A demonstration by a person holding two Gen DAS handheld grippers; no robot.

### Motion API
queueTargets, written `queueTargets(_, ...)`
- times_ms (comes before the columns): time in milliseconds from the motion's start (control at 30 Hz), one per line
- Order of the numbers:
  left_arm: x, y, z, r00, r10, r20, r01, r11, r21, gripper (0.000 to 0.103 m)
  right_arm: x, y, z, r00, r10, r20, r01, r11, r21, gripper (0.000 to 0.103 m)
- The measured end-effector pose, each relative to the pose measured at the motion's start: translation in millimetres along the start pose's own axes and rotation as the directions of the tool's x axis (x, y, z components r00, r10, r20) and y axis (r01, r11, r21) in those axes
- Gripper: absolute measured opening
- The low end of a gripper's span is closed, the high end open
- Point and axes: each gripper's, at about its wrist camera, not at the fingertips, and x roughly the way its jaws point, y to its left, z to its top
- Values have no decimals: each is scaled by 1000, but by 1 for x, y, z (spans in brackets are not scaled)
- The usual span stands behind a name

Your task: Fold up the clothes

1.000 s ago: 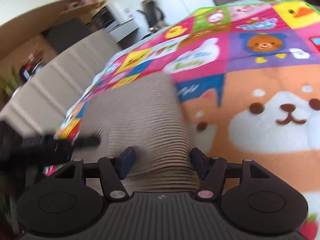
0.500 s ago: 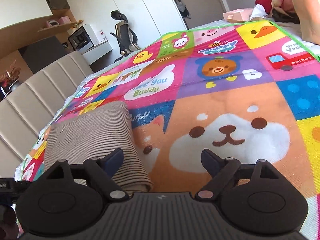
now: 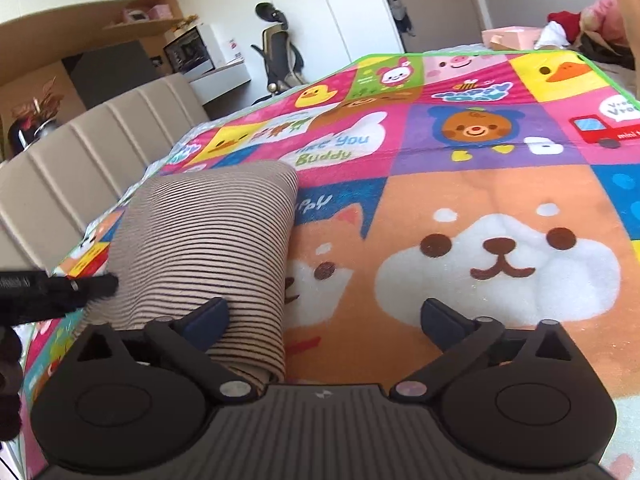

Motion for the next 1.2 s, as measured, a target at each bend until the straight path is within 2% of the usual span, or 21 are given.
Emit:
queueTargets(300,0,0,1,1000,-7,-20,8,1000,18,26,-1,5,6,1000,-3,-22,3,1000,-21,103)
queueTargets(400,1,0,0,1000,-12,-21,12,1000,16,27,-3,18,26,998,60,-1,-60,998,-33,103)
queueTargets(533,0,2,0,999,-19,-28,19,1000,16,27,11,61,68,997,62,55,-51,983,-174,103)
queueTargets(633,0,4,-1,999,-33,-34,33,999,14,28,37,106,96,998,11,69,13,941,-337,103)
queueTargets(667,0,5,-2,999,-39,-36,39,999,13,28,49,122,101,999,-5,54,26,919,-394,103)
queueTargets(733,0,8,-5,998,-50,-40,50,999,9,30,78,147,101,999,-15,-50,-10,888,-460,103)
queueTargets(767,0,10,-6,998,-56,-42,56,998,5,30,93,155,97,991,1,-130,-62,883,-466,103)
queueTargets(800,0,11,-7,997,-59,-44,59,998,0,30,107,162,91,975,27,-222,-128,881,-455,103)
queueTargets(833,0,13,-8,997,-62,-46,62,998,-6,30,119,169,82,963,20,-268,-147,874,-463,103)
queueTargets(900,0,17,-9,997,-65,-50,64,998,-14,30,129,176,69,962,-25,-272,-121,853,-507,103)
queueTargets(1000,0,20,-10,996,-72,-53,72,997,-15,33,125,170,72,960,13,-279,-149,870,-471,103)
queueTargets(1033,0,21,-10,996,-76,-55,76,997,-14,34,118,164,79,961,53,-272,-170,887,-429,103)
queueTargets(1100,-4,20,-10,994,-90,-56,90,996,0,34,88,140,100,967,149,-208,-207,935,-290,103)
queueTargets(1167,-12,19,-7,992,-121,-48,122,992,18,33,54,109,109,977,180,-112,-198,963,-182,103)
queueTargets(1200,-18,19,-3,989,-144,-37,145,989,21,31,39,94,108,982,169,-84,-181,970,-160,103)
